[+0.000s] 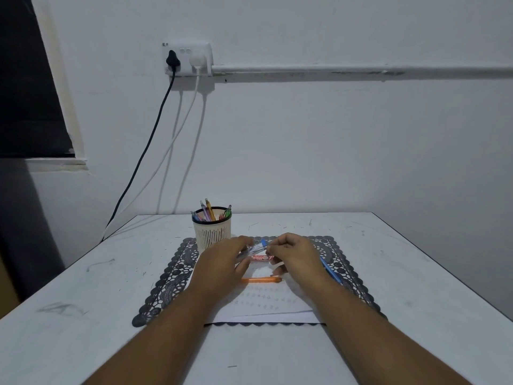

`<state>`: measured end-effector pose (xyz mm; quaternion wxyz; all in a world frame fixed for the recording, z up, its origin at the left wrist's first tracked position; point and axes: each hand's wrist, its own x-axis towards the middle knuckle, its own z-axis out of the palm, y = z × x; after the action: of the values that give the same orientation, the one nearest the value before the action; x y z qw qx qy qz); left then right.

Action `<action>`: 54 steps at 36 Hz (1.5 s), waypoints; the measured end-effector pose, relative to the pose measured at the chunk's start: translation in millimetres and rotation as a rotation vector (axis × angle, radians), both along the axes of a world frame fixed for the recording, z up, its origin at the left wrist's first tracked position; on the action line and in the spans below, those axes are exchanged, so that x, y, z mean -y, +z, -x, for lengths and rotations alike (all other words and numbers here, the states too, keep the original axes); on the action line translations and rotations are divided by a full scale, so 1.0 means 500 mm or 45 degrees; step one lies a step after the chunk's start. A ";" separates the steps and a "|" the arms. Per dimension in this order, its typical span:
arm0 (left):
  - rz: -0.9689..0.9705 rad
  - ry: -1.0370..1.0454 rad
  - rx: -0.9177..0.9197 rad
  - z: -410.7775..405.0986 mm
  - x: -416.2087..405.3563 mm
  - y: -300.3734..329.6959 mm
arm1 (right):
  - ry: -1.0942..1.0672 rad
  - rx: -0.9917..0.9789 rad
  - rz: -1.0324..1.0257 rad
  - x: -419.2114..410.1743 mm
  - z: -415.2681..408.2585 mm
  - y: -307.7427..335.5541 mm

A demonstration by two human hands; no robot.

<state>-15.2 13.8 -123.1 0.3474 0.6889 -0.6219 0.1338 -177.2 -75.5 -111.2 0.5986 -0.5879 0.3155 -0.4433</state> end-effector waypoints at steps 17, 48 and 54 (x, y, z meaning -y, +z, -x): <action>-0.044 -0.046 -0.007 -0.002 -0.003 0.003 | 0.004 0.048 -0.084 -0.002 0.006 0.009; 0.014 -0.034 -0.040 0.002 -0.007 0.003 | 0.040 0.030 -0.104 -0.004 0.010 0.008; 0.010 -0.045 -0.029 -0.004 -0.002 0.002 | 0.031 0.064 -0.111 -0.002 0.012 0.012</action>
<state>-13.4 14.6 -122.3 0.3595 0.6780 -0.6294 0.1223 -183.4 -74.7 -105.0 0.6367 -0.5538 0.3121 -0.4365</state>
